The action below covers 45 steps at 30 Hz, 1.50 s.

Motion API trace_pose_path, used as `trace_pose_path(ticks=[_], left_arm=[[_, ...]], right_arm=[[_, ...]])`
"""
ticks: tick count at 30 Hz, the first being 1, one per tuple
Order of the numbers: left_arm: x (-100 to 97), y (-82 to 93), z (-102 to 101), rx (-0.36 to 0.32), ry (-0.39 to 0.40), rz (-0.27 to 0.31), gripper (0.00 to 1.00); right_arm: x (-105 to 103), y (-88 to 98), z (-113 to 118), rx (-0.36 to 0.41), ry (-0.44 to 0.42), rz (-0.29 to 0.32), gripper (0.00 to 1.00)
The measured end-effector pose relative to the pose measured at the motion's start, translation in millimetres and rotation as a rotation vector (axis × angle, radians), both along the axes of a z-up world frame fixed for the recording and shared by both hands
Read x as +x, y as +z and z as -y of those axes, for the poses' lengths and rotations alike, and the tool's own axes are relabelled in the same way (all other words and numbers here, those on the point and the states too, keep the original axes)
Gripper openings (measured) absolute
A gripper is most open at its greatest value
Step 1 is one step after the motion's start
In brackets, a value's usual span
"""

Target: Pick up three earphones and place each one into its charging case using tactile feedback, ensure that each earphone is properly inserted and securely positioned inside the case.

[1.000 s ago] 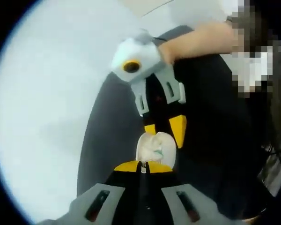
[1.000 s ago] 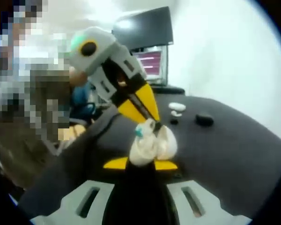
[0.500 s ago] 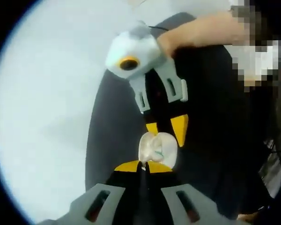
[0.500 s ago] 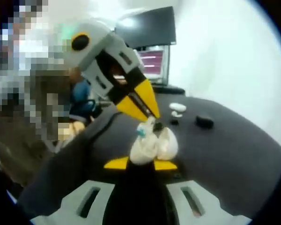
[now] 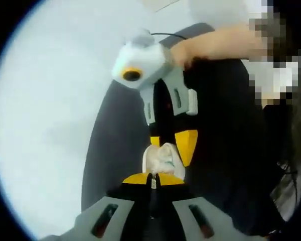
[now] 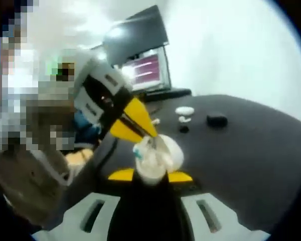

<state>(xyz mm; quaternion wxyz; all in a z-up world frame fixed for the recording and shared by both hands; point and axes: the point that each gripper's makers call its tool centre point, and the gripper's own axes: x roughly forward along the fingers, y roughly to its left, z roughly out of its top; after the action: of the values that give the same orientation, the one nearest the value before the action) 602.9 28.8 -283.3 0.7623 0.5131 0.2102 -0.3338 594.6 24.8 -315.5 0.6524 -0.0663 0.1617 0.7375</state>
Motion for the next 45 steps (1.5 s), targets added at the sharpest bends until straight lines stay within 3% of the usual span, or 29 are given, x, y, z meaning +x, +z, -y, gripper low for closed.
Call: trace_pose_path(ticks=[2, 4, 8, 10, 12, 15, 22, 25, 27, 33, 37, 42, 44, 45], left_arm=[[-1.0, 1.2, -1.8, -0.031, 0.01, -0.013, 0.02], [-1.0, 6.5, -2.3, -0.067, 0.027, -0.015, 0.02], [6.4, 21.8, -17.9, -0.012, 0.113, 0.062, 0.02], [3.5, 19.2, -17.7, 0.004, 0.138, 0.057, 0.02], [-1.9, 17.9, -12.8, -0.027, 0.158, 0.049, 0.02], [-2.5, 19.5, -12.2, -0.023, 0.185, 0.095, 0.02], [-4.7, 2.6, -5.5, -0.029, 0.213, 0.049, 0.02], [-2.3, 4.0, -7.7, 0.025, 0.235, 0.105, 0.02], [-3.2, -1.6, -6.3, 0.023, 0.246, 0.101, 0.02], [-5.0, -1.3, -13.2, 0.054, 0.293, 0.183, 0.02], [-9.3, -4.3, -6.0, -0.015, 0.274, 0.172, 0.02], [-18.1, 7.7, 3.0, -0.255, 0.213, 0.069, 0.05], [-21.4, 17.4, -1.0, -0.317, 0.188, 0.055, 0.06], [-21.2, 20.2, -6.3, -0.309, 0.177, 0.057, 0.07]], right_arm=[[-1.8, 1.1, 0.2, 0.017, 0.022, 0.044, 0.22], [-2.6, 1.1, 0.1, 0.016, 0.022, 0.05, 0.22], [-4.1, 0.6, 0.1, 0.019, 0.03, 0.098, 0.22], [-3.6, 0.6, 0.6, 0.019, 0.035, 0.107, 0.22], [-3.1, 0.7, 0.8, 0.021, 0.036, 0.104, 0.22], [-4.2, 0.9, 0.9, 0.022, 0.038, 0.114, 0.22], [-3.6, 1.1, 1.5, 0.022, 0.04, 0.125, 0.22], [-2.6, 1.0, 1.6, 0.022, 0.036, 0.117, 0.22], [-2.4, 0.9, 1.8, 0.022, 0.038, 0.119, 0.22], [-2.6, 1.0, 1.8, 0.023, 0.036, 0.124, 0.22], [-3.5, -0.1, 2.9, 0.017, 0.041, 0.127, 0.22], [-3.4, -1.0, 3.8, 0.013, 0.042, 0.124, 0.22], [-3.1, -0.9, 3.8, 0.013, 0.042, 0.124, 0.22], [-3.0, -0.9, 4.0, 0.013, 0.043, 0.126, 0.22]])
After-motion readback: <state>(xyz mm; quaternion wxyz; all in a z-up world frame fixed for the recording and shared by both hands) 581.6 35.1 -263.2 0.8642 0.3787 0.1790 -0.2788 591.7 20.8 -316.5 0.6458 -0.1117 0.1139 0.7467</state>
